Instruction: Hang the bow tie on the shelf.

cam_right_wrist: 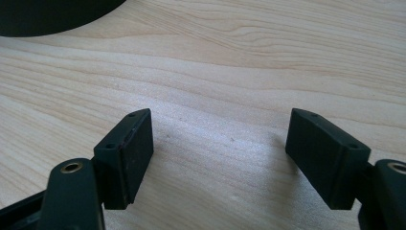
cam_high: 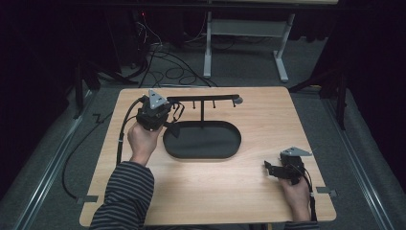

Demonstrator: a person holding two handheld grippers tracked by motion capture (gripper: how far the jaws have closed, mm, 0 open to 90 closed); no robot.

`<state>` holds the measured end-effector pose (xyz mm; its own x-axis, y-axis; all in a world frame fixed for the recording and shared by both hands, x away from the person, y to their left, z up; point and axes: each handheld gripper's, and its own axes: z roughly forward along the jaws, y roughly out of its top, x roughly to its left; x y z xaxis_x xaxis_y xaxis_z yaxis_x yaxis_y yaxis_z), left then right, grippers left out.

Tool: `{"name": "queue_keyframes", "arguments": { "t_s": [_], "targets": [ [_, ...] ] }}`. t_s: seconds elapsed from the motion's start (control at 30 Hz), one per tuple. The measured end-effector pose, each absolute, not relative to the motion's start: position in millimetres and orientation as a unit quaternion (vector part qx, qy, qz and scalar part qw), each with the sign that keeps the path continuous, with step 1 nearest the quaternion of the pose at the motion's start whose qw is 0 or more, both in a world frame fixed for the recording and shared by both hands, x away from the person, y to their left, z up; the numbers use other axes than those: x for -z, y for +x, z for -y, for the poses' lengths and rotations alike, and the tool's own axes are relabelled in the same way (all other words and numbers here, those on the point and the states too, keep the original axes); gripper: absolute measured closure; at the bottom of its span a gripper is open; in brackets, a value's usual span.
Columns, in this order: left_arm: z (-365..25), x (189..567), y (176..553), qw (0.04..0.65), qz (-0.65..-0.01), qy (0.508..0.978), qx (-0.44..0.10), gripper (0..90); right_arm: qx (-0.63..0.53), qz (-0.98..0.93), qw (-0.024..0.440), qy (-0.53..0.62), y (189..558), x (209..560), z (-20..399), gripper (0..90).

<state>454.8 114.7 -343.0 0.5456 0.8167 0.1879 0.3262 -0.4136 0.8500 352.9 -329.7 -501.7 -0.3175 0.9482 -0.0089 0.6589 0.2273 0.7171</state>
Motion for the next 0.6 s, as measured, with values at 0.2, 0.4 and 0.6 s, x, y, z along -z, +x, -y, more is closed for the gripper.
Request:
{"name": "queue_keyframes", "arguments": {
  "t_s": [0.2,0.4,0.6],
  "targets": [
    [-115.6,347.2,461.5,0.394,-0.372,0.781,-0.311,87.3,-0.314,-0.749,0.231,0.537,352.9,501.7,329.7,25.9],
    [-116.4,349.3,464.4,0.394,-0.375,0.779,-0.312,87.0,-0.313,-0.749,0.230,0.537,352.9,501.7,329.6,25.9],
    [-116.6,351.1,465.9,0.394,-0.377,0.783,-0.300,83.7,-0.314,-0.749,0.231,0.537,352.9,501.7,329.6,25.9]
  ]
}}
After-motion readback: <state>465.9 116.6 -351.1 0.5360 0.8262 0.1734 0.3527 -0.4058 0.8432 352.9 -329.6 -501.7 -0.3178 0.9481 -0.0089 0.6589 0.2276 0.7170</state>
